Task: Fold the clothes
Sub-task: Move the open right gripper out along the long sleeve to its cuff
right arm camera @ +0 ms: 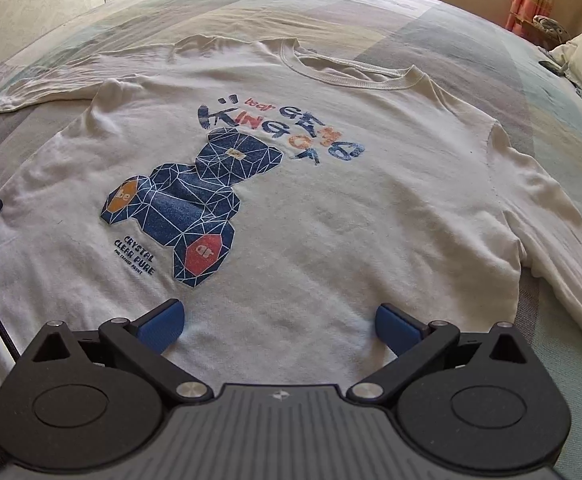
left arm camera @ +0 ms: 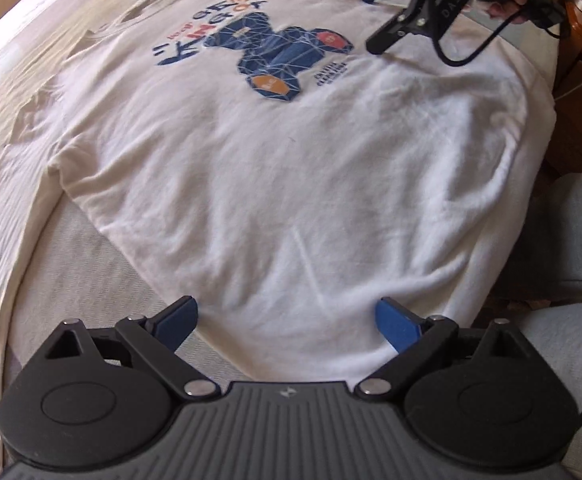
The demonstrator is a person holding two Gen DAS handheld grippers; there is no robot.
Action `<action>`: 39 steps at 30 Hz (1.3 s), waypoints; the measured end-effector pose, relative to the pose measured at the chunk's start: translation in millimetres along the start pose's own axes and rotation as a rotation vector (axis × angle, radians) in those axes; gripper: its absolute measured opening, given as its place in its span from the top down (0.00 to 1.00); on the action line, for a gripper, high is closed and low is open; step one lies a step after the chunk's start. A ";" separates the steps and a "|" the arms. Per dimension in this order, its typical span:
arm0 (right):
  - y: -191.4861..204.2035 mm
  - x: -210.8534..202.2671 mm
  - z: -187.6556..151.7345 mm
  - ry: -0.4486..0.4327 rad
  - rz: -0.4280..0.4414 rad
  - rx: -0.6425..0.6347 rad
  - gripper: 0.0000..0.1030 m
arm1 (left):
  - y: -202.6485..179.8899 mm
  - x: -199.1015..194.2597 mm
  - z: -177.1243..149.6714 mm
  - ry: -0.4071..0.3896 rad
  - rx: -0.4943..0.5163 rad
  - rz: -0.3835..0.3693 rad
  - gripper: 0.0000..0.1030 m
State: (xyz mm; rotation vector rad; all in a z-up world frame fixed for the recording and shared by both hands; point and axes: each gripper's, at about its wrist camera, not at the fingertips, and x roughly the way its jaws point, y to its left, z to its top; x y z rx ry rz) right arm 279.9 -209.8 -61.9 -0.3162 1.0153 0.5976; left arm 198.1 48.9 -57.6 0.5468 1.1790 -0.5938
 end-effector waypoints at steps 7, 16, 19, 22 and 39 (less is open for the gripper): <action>-25.5 -1.7 35.1 -0.119 -0.075 0.057 0.00 | 36.2 12.4 38.1 -0.096 -0.209 0.083 0.07; -62.2 18.5 20.1 -0.047 -0.083 0.098 0.00 | 50.2 11.2 64.9 -0.145 -0.270 0.071 0.07; -75.0 11.4 13.8 -0.009 -0.101 0.160 0.00 | 51.7 8.2 69.6 -0.162 -0.292 0.067 0.07; -66.7 7.8 21.0 -0.006 -0.141 0.155 0.00 | 51.4 9.4 79.8 -0.187 -0.290 0.068 0.07; -42.8 26.9 32.0 -0.049 -0.125 0.206 0.00 | 55.0 45.0 128.4 -0.191 -0.355 0.042 0.07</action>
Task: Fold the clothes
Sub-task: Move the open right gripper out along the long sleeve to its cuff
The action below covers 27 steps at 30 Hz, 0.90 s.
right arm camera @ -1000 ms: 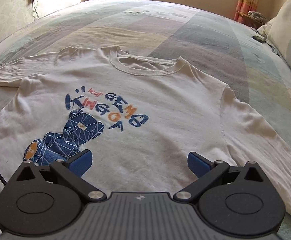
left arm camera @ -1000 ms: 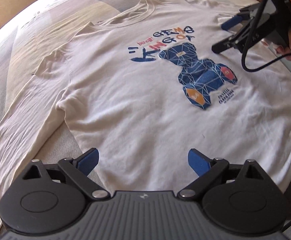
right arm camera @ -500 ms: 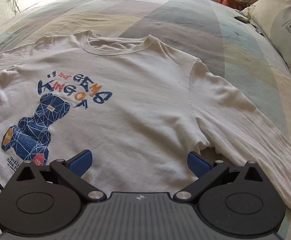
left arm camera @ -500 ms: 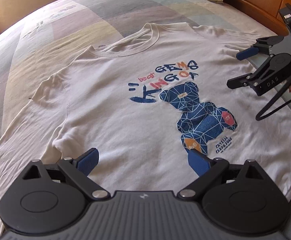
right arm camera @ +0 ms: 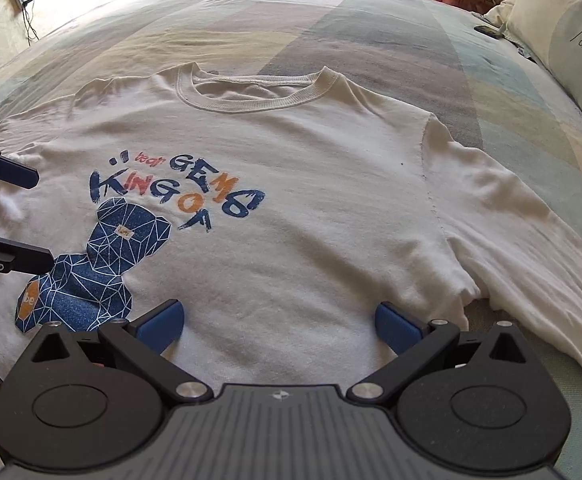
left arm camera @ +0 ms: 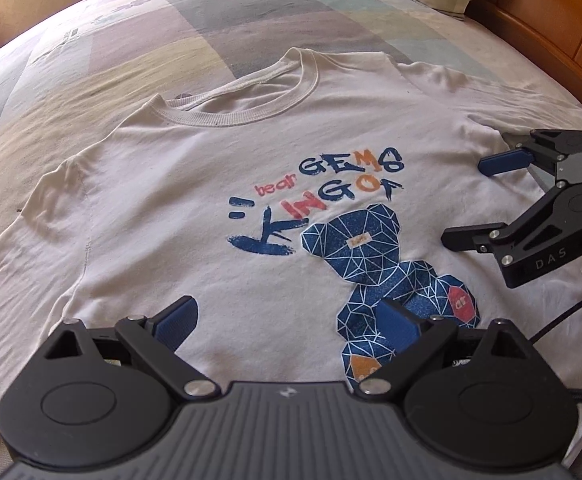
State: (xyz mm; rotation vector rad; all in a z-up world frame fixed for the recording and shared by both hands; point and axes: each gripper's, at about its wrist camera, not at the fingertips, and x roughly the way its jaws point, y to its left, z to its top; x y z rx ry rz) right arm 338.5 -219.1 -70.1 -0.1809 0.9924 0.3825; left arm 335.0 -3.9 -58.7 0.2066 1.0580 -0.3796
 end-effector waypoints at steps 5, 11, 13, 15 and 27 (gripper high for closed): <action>1.8 0.0 -1.0 -0.020 -0.019 0.017 0.00 | -1.1 4.1 0.4 0.015 -0.019 0.000 0.07; 2.9 0.0 -1.8 -0.028 -0.023 0.018 0.00 | -8.9 7.0 6.2 0.018 -0.021 0.003 0.07; 2.7 -0.2 -2.4 -0.031 -0.022 0.017 0.00 | -12.3 5.1 8.7 0.017 -0.012 0.016 0.07; 2.9 -0.8 -1.9 -0.031 -0.020 0.015 0.00 | -14.3 2.4 10.5 0.013 -0.014 0.026 0.07; -96.4 -56.3 -19.4 -0.164 0.026 0.310 0.00 | -41.9 7.0 36.4 0.007 -0.061 0.019 0.07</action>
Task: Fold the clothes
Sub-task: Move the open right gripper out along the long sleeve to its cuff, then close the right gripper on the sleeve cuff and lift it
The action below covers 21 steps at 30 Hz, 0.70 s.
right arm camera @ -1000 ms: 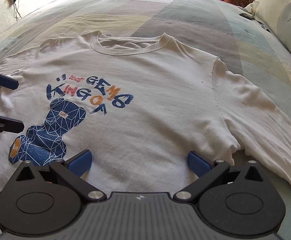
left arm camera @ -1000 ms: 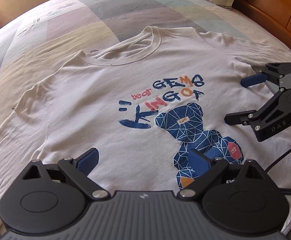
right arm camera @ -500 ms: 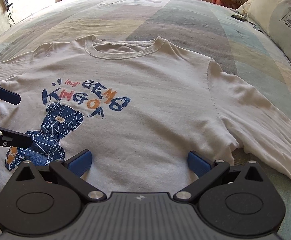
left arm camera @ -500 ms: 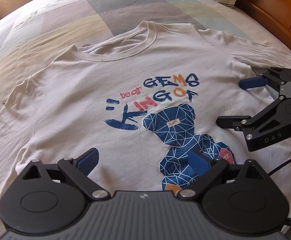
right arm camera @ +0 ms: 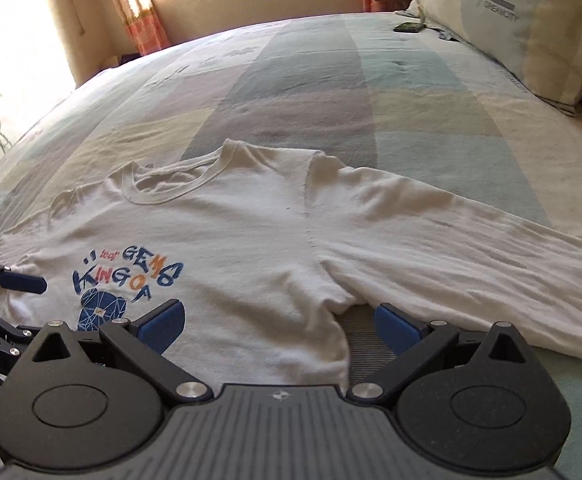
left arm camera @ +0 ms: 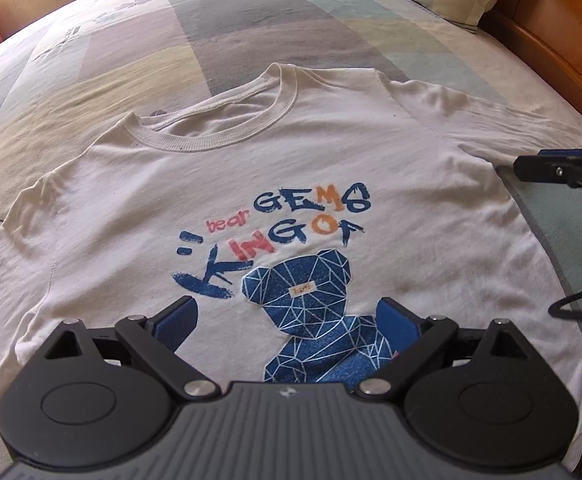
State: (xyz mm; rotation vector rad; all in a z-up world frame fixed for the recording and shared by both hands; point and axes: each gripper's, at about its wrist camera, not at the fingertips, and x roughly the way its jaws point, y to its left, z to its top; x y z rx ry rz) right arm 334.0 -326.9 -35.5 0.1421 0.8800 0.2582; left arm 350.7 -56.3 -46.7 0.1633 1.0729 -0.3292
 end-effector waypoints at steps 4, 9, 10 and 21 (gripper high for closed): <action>-62.8 -23.2 -5.9 -0.064 -0.049 0.176 0.00 | -24.4 10.0 13.6 0.008 0.062 -0.028 0.07; -141.2 -50.1 -26.4 -0.130 -0.121 0.431 0.00 | -52.4 23.2 28.0 0.013 0.140 -0.059 0.07; -153.2 -54.7 -31.0 -0.145 -0.130 0.472 0.00 | -57.2 26.0 31.2 0.016 0.150 -0.064 0.07; -240.2 -68.5 -68.2 -0.285 -0.119 0.754 0.00 | -94.4 50.3 51.7 0.051 0.219 -0.093 0.07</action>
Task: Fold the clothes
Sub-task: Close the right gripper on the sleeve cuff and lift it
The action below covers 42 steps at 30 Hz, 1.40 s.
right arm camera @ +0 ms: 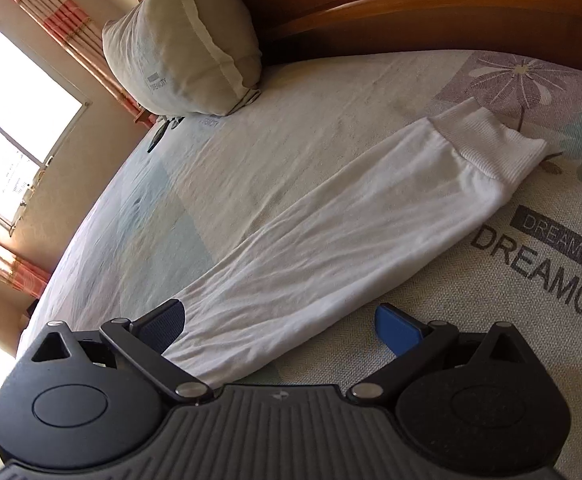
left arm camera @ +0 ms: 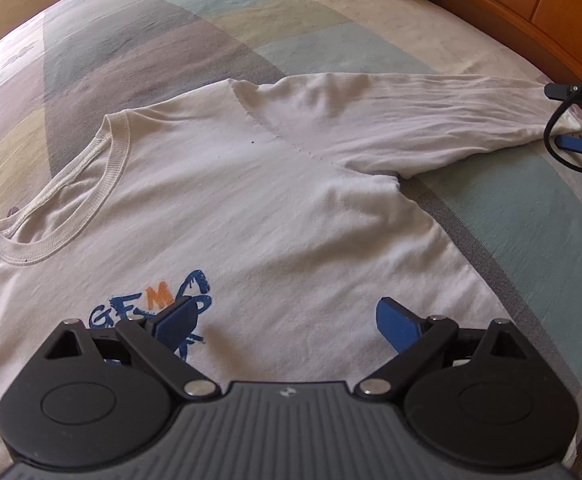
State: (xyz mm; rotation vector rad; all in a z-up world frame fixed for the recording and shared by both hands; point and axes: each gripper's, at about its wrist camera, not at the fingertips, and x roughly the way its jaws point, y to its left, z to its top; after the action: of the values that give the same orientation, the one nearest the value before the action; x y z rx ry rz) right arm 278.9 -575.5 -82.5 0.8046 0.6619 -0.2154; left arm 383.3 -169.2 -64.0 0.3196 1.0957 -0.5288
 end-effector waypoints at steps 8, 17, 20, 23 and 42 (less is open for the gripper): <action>-17.4 7.0 15.5 -0.045 0.025 0.044 0.00 | -12.3 8.9 12.0 0.005 0.031 0.001 0.07; -31.9 14.0 35.2 -0.122 0.002 0.068 0.00 | -22.7 15.7 26.5 -0.002 0.062 -0.011 0.07; -27.8 17.8 35.9 -0.135 -0.020 0.050 0.00 | -25.6 16.2 27.7 0.004 0.064 -0.017 0.07; -20.3 17.8 28.1 -0.146 -0.046 0.010 0.00 | -28.6 17.3 26.4 0.011 0.067 -0.017 0.07; 5.5 35.4 40.3 -0.134 0.001 -0.046 0.00 | -37.1 17.2 19.4 -0.032 0.075 -0.025 0.07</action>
State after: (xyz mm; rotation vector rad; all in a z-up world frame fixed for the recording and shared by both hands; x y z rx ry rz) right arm 327.5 -598.6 -80.8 0.7397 0.5388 -0.2499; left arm 383.5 -214.0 -70.8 0.3618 1.0519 -0.5966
